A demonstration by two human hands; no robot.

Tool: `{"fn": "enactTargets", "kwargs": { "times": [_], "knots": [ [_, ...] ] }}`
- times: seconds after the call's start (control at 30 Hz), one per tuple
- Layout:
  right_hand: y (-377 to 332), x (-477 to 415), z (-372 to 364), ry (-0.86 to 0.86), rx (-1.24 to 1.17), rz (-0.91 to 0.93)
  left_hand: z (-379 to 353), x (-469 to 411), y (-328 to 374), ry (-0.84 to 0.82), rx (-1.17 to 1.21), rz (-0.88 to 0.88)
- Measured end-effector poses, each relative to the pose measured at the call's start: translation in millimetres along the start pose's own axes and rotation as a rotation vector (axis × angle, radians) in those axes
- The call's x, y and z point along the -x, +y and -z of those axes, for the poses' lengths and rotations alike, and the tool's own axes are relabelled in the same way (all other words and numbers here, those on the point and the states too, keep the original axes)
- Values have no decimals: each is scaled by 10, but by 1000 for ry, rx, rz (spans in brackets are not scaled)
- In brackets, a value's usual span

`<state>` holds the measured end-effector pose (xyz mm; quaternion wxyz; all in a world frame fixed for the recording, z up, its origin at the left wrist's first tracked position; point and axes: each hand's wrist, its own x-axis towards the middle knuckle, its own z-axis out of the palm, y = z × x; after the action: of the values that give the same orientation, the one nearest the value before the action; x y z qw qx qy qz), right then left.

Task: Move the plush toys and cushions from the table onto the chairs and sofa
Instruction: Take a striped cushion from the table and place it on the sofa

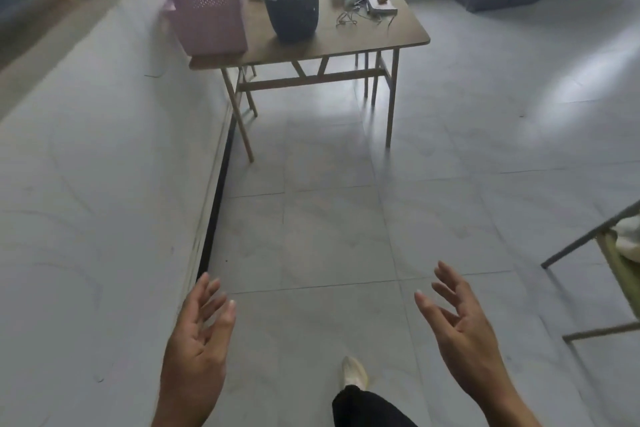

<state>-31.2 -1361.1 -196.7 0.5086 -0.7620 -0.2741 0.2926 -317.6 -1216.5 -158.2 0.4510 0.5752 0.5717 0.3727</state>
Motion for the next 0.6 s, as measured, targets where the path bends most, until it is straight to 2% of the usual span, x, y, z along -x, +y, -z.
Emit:
{"fn": "enactTargets", "kwargs": {
  "times": [0.17,0.3,0.43,0.6],
  "knots": [
    [-773,-1349,-552,-102,19,76,-87,-1222,455,53,41,-22],
    [-976,-2316,-1074,-159,61,76,-267,-2236,414,118,114,39],
    [-1088,-3364,-1675,-133,126,63,-491,-3460,319,104,134,117],
    [-1721,-4567,-2163,-51,146,36,-692,-5124,700,6,76,80]
  ]
}}
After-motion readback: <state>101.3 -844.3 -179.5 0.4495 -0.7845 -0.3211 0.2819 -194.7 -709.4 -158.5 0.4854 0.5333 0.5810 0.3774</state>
